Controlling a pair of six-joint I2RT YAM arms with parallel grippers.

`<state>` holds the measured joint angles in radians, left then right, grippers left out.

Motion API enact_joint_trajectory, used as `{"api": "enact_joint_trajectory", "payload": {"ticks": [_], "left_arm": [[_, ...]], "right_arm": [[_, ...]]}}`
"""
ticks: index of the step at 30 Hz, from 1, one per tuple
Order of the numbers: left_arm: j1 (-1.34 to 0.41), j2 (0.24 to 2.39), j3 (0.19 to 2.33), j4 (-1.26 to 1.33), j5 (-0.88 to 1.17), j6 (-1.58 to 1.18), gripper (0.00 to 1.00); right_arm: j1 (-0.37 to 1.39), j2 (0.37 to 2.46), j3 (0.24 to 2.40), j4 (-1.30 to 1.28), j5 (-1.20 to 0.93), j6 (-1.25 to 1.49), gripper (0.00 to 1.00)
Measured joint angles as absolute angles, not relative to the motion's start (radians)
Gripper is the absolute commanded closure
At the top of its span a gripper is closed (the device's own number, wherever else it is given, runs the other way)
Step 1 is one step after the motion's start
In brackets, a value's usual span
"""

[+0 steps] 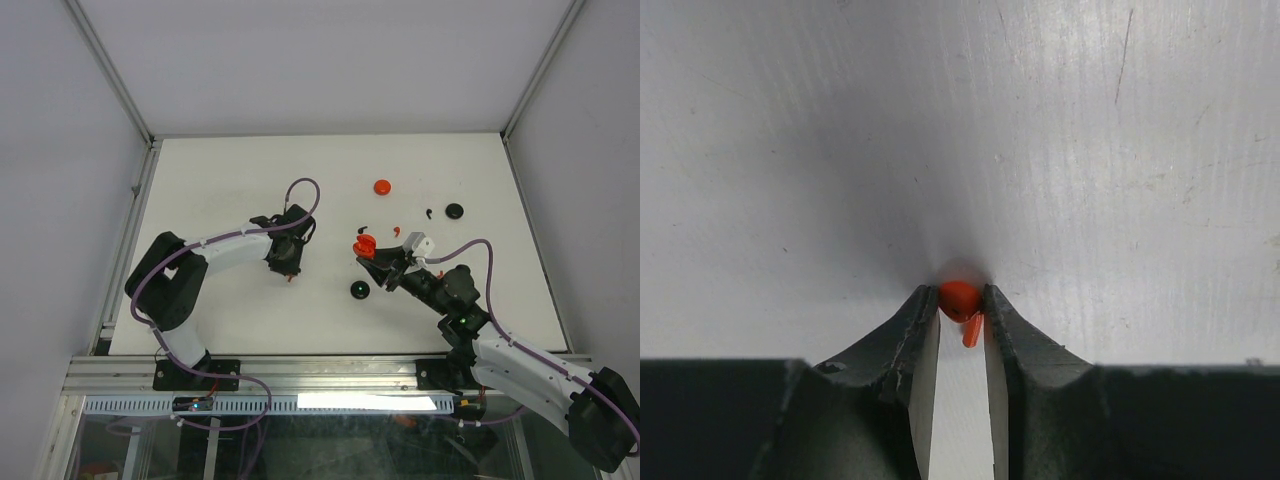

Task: Insert the wireless bluetooth earbuds into the charging case
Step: Pick up the earbud from the center of the board.

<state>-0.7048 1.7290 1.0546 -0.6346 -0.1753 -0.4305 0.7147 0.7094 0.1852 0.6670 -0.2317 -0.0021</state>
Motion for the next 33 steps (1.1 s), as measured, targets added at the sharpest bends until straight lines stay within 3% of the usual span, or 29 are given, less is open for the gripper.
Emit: {"api": "enact_joint_trajectory", "payload": {"ticks": [14,23,33], "left_arm": [[-0.705,1.673,1.005,-0.574,-0.176,-0.436,0.93],[-0.705,1.414,0.93,-0.413,-0.168,-0.439,0.97],[-0.705,1.195,0.881,-0.178,-0.023,-0.434,0.99]], "right_arm": [[0.715,0.725,0.185,0.667,-0.236,0.004,1.0],[0.713,0.806,0.188,0.694,-0.267,0.03,1.0],[0.714,0.911,0.245,0.764,-0.294,0.044,1.0]]}}
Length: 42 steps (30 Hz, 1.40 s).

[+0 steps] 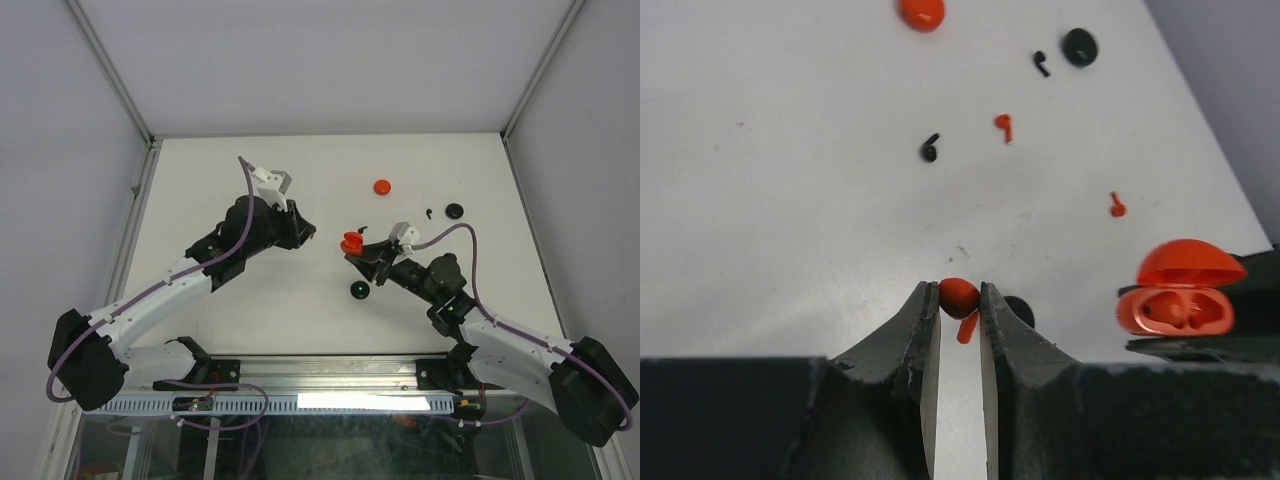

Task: Insert the wireless bluetooth earbuds into the charging case
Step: Pick up the earbud from the center of the board, then place the earbud in the charging case.

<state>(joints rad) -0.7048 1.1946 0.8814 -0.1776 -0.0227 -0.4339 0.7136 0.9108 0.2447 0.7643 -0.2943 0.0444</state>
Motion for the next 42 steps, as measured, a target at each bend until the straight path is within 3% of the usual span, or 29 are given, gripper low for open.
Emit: {"api": "enact_joint_trajectory", "payload": {"ticks": [11,20,42], "left_arm": [[-0.708,1.035,0.789,0.12,0.159,-0.442,1.0],[-0.782,1.056,0.773,0.316,0.237,-0.445,1.0],[-0.865,1.127,0.754,0.403,0.189,-0.345,1.0]], "right_arm": [[0.719,0.977,0.289,0.83,-0.307,0.058,1.0],[0.731,0.99,0.304,0.883,-0.326,0.082,1.0],[0.738,0.95,0.307,0.898,-0.329,0.096,1.0]]}}
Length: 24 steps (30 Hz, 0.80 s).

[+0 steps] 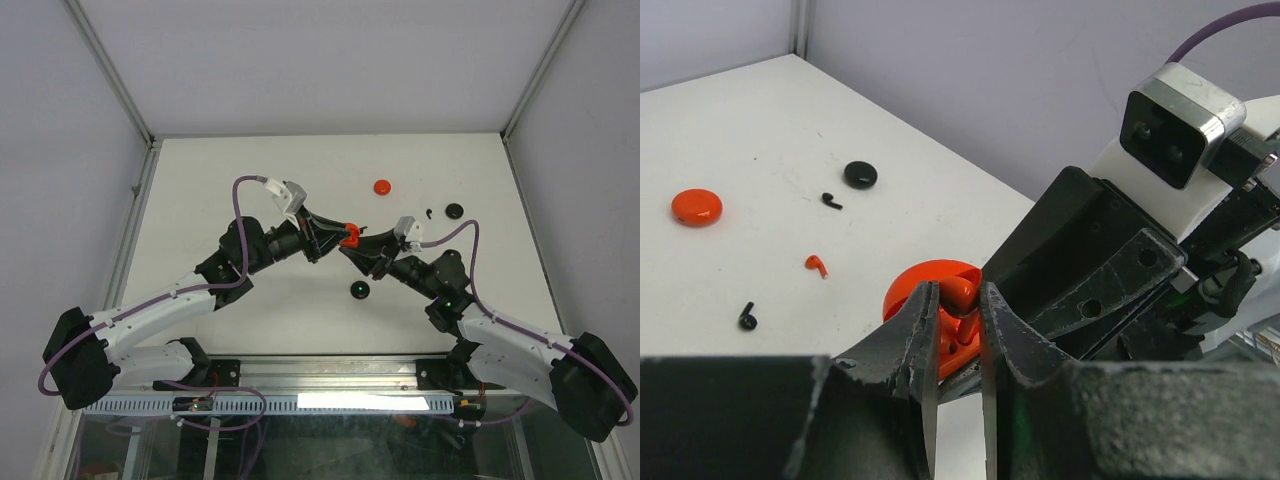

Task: Insert the wireless bluetooth earbuds into the charging case
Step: Place the earbud in the charging case.

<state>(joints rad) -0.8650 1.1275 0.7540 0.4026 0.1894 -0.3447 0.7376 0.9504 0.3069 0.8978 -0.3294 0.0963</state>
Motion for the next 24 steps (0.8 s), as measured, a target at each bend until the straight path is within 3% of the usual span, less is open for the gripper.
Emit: {"api": "enact_joint_trajectory", "payload": {"ticks": [11,24], "left_arm": [[-0.878,1.127,0.754,0.396,0.182,-0.324,1.0],[-0.891,1.125,0.753,0.367,0.159,-0.294,0.86]], "right_arm": [[0.738,0.941,0.307,0.894,-0.329,0.096,1.0],[0.738,0.938,0.307,0.869,-0.332,0.096,1.0]]}}
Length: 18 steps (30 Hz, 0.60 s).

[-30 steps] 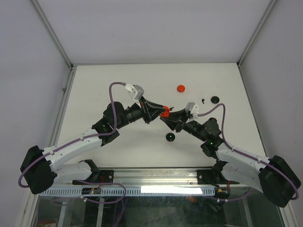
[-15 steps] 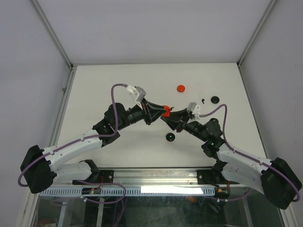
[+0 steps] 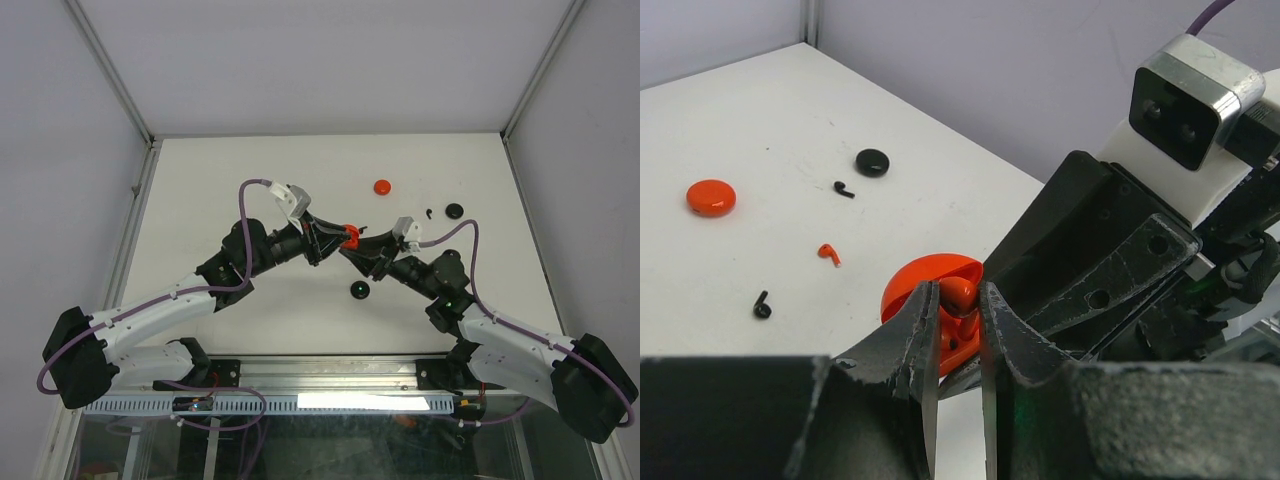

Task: Insert the wireless bluetooth earbuds into the charging case
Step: Place the earbud in the charging case.

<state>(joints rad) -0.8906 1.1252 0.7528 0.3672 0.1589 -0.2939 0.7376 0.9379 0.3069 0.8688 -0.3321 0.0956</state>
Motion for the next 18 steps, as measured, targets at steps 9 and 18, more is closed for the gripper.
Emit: {"api": "enact_joint_trajectory", "payload": {"ticks": [9,18], "left_arm": [[-0.891,1.121,0.753,0.335,0.155,-0.287,0.78],[-0.891,1.102,0.753,0.317,0.13,-0.294,0.7]], "right_arm": [[0.738,0.938,0.307,0.846,-0.349,0.096,1.0],[0.738,0.928,0.307,0.846,-0.354,0.103,1.0]]}}
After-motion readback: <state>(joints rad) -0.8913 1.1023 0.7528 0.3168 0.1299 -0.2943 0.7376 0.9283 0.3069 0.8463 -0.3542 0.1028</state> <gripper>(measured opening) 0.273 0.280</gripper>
